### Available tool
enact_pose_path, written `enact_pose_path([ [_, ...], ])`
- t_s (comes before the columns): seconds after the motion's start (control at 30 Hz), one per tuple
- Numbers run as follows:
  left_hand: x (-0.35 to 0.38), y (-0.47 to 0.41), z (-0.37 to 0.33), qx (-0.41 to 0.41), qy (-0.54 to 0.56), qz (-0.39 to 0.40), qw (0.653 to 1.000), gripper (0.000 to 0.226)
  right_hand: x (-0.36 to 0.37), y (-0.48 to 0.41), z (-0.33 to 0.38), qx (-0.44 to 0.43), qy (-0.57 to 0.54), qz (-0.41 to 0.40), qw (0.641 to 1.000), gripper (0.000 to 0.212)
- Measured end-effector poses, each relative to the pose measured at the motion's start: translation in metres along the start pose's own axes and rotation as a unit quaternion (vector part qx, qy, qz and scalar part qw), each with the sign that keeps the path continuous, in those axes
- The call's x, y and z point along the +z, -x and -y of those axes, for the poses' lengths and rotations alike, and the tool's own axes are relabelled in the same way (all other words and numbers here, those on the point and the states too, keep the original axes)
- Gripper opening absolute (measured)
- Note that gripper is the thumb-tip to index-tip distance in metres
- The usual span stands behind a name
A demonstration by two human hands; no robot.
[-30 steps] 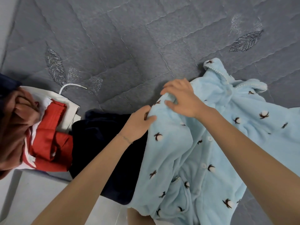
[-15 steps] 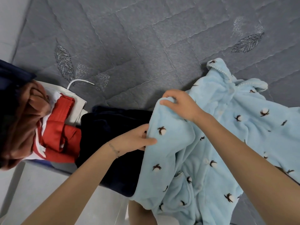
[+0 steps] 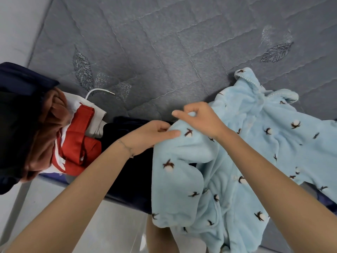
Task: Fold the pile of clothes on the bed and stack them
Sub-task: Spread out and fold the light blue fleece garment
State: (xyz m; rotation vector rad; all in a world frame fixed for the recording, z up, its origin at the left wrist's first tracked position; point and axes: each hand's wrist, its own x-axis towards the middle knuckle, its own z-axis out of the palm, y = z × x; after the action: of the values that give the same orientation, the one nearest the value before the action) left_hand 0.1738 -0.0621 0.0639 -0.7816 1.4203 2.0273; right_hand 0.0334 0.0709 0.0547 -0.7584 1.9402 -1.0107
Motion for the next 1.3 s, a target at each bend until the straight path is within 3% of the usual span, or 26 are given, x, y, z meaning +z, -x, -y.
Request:
enact_pose_path([
  [0.23,-0.011,0.005,0.000,-0.074,0.038,0.071,0.994,0.036,0.000,-0.009,0.012,0.048,-0.092,-0.107,0.989,0.059],
  [0.37,-0.014,0.017,-0.009,-0.054,0.066,0.101,0.991,0.049,0.002,-0.010,0.007,0.072,-0.069,-0.137,0.986,0.059],
  [0.5,-0.027,0.023,-0.021,0.004,0.077,0.081,0.994,0.028,0.007,-0.009,0.012,0.085,0.006,-0.091,0.992,0.055],
  [0.63,-0.043,0.024,-0.039,0.062,-0.002,-0.022,0.998,0.010,0.012,-0.010,0.046,0.035,-0.035,-0.015,0.999,0.051],
  [0.73,-0.059,0.028,-0.055,0.092,-0.087,-0.046,0.991,0.011,0.012,-0.020,0.064,0.028,-0.049,-0.011,0.998,0.049],
  [0.9,-0.079,0.031,-0.064,0.004,-0.241,-0.012,0.971,0.028,0.011,-0.031,0.070,0.020,-0.092,-0.057,0.994,0.042],
  [1.0,-0.081,0.032,-0.052,-0.055,-0.228,0.064,0.970,0.033,0.015,-0.032,0.066,0.031,-0.107,-0.110,0.988,0.042],
  [1.07,-0.083,0.035,-0.037,-0.046,-0.204,0.079,0.975,0.042,0.013,-0.033,0.063,0.049,-0.135,-0.154,0.978,0.042],
  [1.13,-0.085,0.039,-0.026,-0.016,-0.130,0.061,0.990,0.017,0.006,-0.034,0.061,0.053,-0.137,-0.178,0.973,0.039],
  [1.2,-0.083,0.041,-0.022,0.010,-0.075,0.033,0.997,0.005,0.004,-0.034,0.062,0.050,-0.116,-0.167,0.978,0.039],
  [1.3,-0.074,0.042,-0.016,0.002,-0.030,0.037,0.999,0.022,0.009,-0.035,0.064,0.048,-0.095,-0.133,0.985,0.040],
])
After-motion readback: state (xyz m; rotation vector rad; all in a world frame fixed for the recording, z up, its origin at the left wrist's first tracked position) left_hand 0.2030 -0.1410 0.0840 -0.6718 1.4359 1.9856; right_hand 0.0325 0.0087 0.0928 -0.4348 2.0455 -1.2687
